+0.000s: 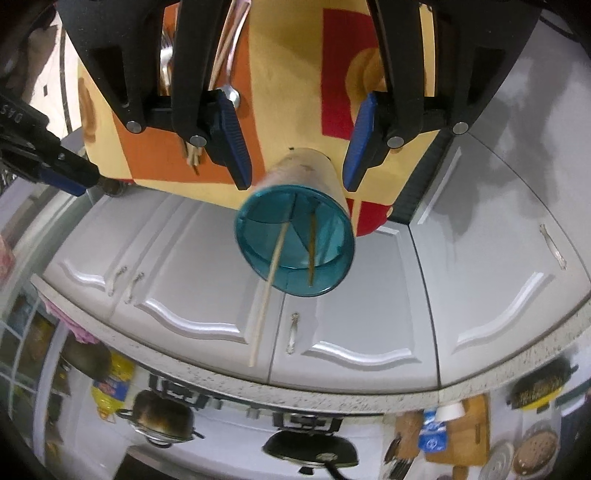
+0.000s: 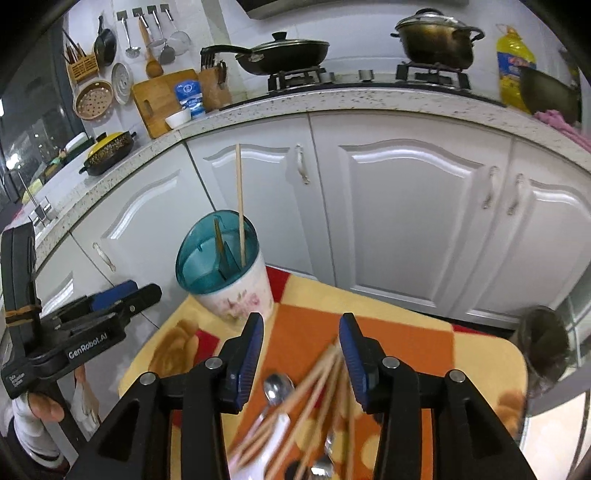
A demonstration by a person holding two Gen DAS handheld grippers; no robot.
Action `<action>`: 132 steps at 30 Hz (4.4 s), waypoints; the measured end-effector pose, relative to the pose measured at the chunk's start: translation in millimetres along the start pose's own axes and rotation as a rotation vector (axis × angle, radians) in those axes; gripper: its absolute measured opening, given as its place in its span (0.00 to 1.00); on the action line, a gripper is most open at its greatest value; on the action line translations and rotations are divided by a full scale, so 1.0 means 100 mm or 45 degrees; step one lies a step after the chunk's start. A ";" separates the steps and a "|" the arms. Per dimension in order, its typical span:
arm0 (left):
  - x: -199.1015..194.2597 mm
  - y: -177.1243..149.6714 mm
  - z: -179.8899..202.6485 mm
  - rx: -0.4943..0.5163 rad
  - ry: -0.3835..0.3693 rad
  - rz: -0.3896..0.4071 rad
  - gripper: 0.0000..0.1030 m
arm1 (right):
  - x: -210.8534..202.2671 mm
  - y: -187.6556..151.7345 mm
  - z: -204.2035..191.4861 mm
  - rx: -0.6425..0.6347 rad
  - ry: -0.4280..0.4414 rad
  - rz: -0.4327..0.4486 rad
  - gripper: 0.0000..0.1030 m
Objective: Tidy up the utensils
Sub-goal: 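Open both tools to release the chopsticks into the holder, then grasp the wooden-handled fork with the right tool while the left tool grasps the metal spoon, then lift the fork and spoon and carry both over the utensil holder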
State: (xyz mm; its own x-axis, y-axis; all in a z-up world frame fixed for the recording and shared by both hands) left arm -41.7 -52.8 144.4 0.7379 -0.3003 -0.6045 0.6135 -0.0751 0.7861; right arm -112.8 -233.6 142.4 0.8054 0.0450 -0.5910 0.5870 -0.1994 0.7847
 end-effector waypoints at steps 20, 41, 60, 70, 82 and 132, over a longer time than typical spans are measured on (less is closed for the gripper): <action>-0.30 -0.28 0.28 0.022 -0.247 -0.050 0.61 | -1.13 -0.59 0.38 -0.059 -0.257 -0.030 0.52; 0.56 -0.89 0.28 0.130 -0.367 -0.260 0.61 | 0.11 -1.13 0.54 0.131 -0.038 -0.244 0.35; 1.22 -1.08 0.64 0.367 -0.563 -0.479 0.55 | 1.09 -0.93 0.63 0.133 0.046 -0.406 0.28; 1.25 -1.09 0.75 0.404 -0.618 -0.517 0.13 | 1.35 -0.94 0.57 0.035 0.041 -0.473 0.21; 1.16 -1.14 0.47 0.261 -0.569 -0.544 0.04 | 1.03 -1.04 0.65 0.029 0.087 -0.481 0.11; 1.11 -1.18 0.49 0.334 -0.487 -0.471 0.07 | 1.08 -0.97 0.43 0.071 0.095 -0.465 0.09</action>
State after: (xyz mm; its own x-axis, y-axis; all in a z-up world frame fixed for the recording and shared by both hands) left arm -45.9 -124.3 -9.4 0.3041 -0.5273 -0.7934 0.6846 -0.4583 0.5669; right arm -86.3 -251.2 -5.5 0.5485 0.1939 -0.8134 0.8331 -0.2096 0.5119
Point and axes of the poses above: each gripper's, at about its wrist camera, not at the fingertips, and x roughly the way its jaws point, z to its right, y to its top, the point moved 5 cm from there along x, roughly the way its jaws point, and after that the axes turned 8 degrees about z, right-handed, at the moved point
